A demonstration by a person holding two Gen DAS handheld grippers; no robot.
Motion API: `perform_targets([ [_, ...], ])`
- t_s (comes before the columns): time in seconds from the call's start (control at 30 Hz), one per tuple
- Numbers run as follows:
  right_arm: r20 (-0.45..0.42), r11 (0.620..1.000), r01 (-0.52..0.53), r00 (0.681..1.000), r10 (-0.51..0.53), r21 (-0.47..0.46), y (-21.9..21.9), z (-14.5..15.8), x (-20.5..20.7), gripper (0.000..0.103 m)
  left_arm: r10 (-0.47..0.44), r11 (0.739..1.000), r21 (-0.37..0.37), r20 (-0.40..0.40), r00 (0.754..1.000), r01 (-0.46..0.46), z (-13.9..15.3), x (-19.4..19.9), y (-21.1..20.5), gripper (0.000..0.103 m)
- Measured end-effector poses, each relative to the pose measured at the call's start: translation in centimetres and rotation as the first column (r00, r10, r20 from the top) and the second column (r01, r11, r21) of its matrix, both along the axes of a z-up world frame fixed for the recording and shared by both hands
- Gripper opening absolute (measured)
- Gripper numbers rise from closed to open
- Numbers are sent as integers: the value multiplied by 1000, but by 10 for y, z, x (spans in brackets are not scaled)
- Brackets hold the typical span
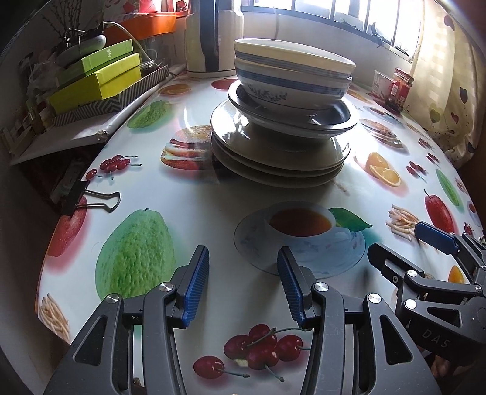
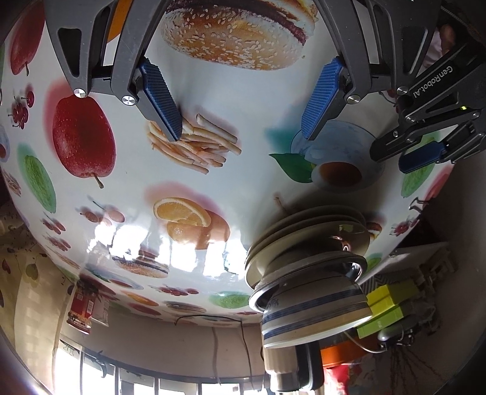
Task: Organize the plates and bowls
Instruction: 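Withdraw both open tools from the stacked dishes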
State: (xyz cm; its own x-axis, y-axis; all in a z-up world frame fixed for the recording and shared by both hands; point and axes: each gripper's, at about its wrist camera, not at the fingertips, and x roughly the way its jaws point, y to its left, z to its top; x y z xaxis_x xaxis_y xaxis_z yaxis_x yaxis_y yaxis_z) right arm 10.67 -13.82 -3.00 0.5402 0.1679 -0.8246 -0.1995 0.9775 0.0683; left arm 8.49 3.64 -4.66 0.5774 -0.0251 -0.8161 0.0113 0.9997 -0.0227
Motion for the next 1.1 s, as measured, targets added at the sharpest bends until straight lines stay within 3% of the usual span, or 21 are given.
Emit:
perform_targets([
  [1.1, 2, 1000, 0, 1000, 0, -6, 0, 0, -3, 84, 3, 1000, -5, 2, 1000, -3, 1, 0, 1, 48],
])
